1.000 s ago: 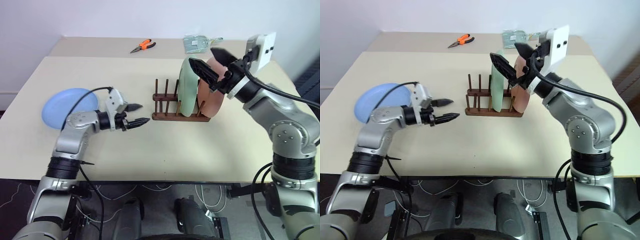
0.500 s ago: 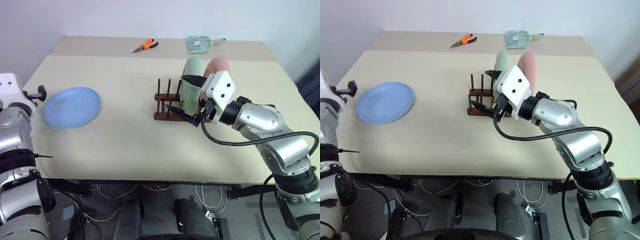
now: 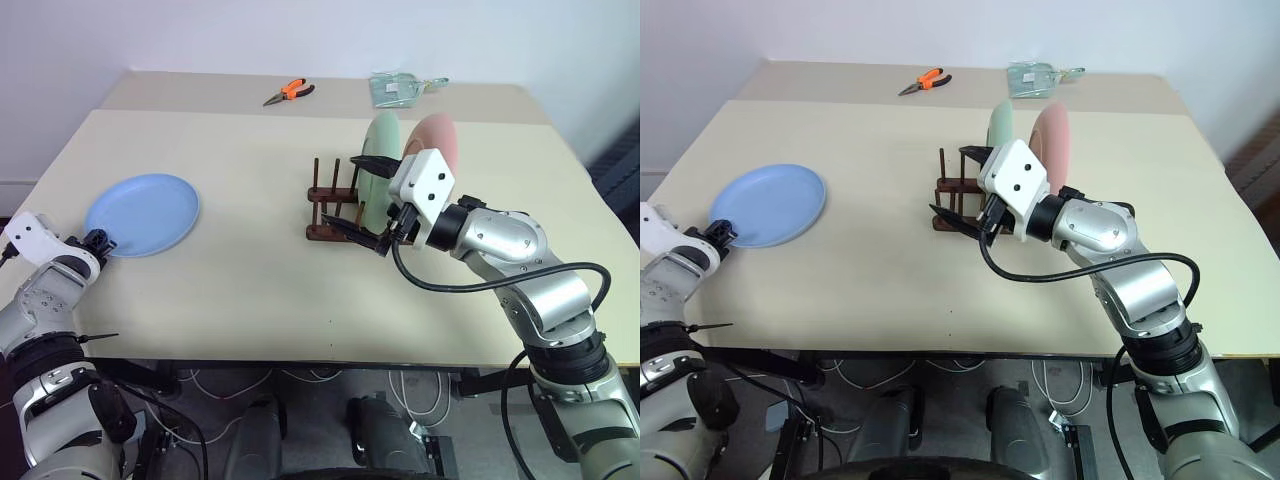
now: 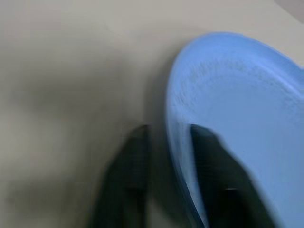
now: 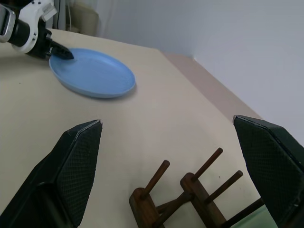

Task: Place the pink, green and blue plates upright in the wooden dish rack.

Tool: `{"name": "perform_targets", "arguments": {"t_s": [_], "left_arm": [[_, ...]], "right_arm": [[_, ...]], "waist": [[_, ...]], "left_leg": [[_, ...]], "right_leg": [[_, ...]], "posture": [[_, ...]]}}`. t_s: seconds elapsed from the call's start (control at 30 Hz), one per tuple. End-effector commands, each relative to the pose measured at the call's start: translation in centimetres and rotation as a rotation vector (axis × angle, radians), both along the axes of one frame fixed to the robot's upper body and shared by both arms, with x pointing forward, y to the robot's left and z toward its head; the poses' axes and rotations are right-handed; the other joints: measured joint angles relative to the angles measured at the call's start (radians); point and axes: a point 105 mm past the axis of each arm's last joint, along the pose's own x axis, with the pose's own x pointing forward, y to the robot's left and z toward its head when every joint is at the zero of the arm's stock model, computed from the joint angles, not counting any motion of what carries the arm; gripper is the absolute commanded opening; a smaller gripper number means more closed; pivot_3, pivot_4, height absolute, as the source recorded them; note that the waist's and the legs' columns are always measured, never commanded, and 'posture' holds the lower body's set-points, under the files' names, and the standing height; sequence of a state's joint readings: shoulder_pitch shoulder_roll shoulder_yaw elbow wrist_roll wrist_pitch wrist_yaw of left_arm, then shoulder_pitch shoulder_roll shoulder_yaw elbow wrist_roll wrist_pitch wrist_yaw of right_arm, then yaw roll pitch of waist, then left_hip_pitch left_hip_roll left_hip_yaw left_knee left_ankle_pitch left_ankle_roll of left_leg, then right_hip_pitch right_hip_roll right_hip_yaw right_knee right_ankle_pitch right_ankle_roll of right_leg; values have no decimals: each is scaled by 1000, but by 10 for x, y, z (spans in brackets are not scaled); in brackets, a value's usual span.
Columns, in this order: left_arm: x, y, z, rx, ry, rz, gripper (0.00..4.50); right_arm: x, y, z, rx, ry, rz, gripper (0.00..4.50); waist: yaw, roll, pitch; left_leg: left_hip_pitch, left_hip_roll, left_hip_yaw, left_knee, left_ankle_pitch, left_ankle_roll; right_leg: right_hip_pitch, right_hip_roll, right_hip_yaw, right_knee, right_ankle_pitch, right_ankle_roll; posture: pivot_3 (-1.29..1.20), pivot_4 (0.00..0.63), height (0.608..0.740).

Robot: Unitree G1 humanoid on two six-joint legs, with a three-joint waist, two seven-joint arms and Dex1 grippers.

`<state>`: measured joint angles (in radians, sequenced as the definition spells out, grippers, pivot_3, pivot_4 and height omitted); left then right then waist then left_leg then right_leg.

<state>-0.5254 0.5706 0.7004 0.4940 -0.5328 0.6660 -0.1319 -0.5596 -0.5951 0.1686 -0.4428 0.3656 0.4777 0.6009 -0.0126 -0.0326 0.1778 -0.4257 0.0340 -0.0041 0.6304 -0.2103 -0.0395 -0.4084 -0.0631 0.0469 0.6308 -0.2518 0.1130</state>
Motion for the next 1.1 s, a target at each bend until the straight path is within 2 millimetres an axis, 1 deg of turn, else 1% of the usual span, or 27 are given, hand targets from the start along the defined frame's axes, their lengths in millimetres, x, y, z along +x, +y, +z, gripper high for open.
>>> {"name": "perform_targets", "arguments": {"t_s": [0.03,0.07,0.13,0.2,0.27,0.3,0.4,0.5,0.53,0.6,0.7,0.8,0.87,0.93,0.97,1.07,1.1], "left_arm": [[14,-17,26,39,-87,-97,60],[17,-25,34,63,-121,-134,60],[27,-60,70,176,-256,-286,60],[30,-84,93,261,-336,-382,60],[32,-110,124,336,-425,-474,60],[31,-118,135,364,-456,-504,60],[32,-134,155,404,-502,-558,60],[29,-159,182,447,-573,-642,60],[28,-165,188,448,-588,-663,60],[27,-177,196,421,-614,-698,60],[25,-185,196,402,-619,-728,0],[23,-190,191,391,-603,-741,0],[22,-192,187,392,-590,-748,0],[22,-192,185,390,-584,-747,0],[22,-193,185,371,-591,-751,0],[22,-197,184,360,-601,-761,1073],[21,-198,188,361,-628,-753,1541]], "right_arm": [[-1,-4,18,12,-66,-18,4500],[-1,-4,19,4,-80,-22,4500],[-6,3,17,-63,-140,-8,4500],[-11,10,13,-115,-183,16,4500],[-16,24,8,-179,-247,56,4500],[-18,30,6,-202,-273,71,4500],[-17,43,2,-260,-340,101,4500],[-6,60,-5,-352,-436,90,4500],[-1,66,-6,-371,-466,87,4500],[14,75,-2,-388,-522,34,4500],[23,83,-4,-409,-551,22,3672],[32,83,-10,-458,-580,2,2156],[33,82,-11,-469,-592,0,1034],[32,83,-10,-470,-608,-1,55],[32,84,-11,-475,-619,-1,55],[30,86,-13,-500,-658,5,0],[30,86,-14,-506,-666,3,0]], "waist": [[1,0,0],[1,0,0],[3,-1,0],[3,-2,0],[0,-2,0],[-1,-2,0],[-9,-1,0],[-14,-1,1],[-13,-1,1],[-10,-1,1],[-5,-1,1],[-2,-1,1],[-3,-1,1],[-5,-2,1],[-5,-1,1],[-6,-1,1],[-6,-1,1]], "left_leg": [[0,0,0,0,0,0],[0,0,0,0,0,0],[0,0,0,0,0,0],[-1,0,0,0,0,-1],[-1,0,0,0,0,-1],[-1,0,0,0,0,-1],[0,0,0,-1,0,-1],[1,0,1,-1,0,-1],[1,0,0,-1,1,-1],[0,0,0,0,1,-1],[0,0,0,0,1,-1],[0,-1,0,-1,1,-1],[-1,-1,0,-1,1,-1],[0,-1,0,-1,1,-1],[0,-1,0,-1,1,-1],[0,-1,0,-1,1,-1],[0,-1,0,-1,1,-1]], "right_leg": [[0,0,0,0,0,0],[0,0,0,0,0,0],[0,0,0,0,0,0],[0,0,0,-1,-1,-1],[0,0,0,-1,-2,-3],[0,0,0,-1,-2,-3],[-1,0,1,0,-1,-3],[-1,1,1,1,-1,-2],[-1,1,1,1,-1,-2],[-1,1,1,0,-1,-1],[-1,1,1,0,0,0],[-1,1,1,0,0,0],[-1,1,1,0,0,0],[-1,1,1,0,0,0],[-1,1,1,0,0,0],[-1,1,1,1,0,0],[-1,1,1,1,0,0]], "posture": [[0,150,726],[0,150,726],[0,150,726],[0,150,726],[0,150,726],[0,150,726],[0,150,726],[0,150,726],[0,150,726],[0,150,726],[0,150,726],[0,150,726],[0,150,726],[0,150,726],[0,150,726],[0,150,726],[0,150,726]]}}
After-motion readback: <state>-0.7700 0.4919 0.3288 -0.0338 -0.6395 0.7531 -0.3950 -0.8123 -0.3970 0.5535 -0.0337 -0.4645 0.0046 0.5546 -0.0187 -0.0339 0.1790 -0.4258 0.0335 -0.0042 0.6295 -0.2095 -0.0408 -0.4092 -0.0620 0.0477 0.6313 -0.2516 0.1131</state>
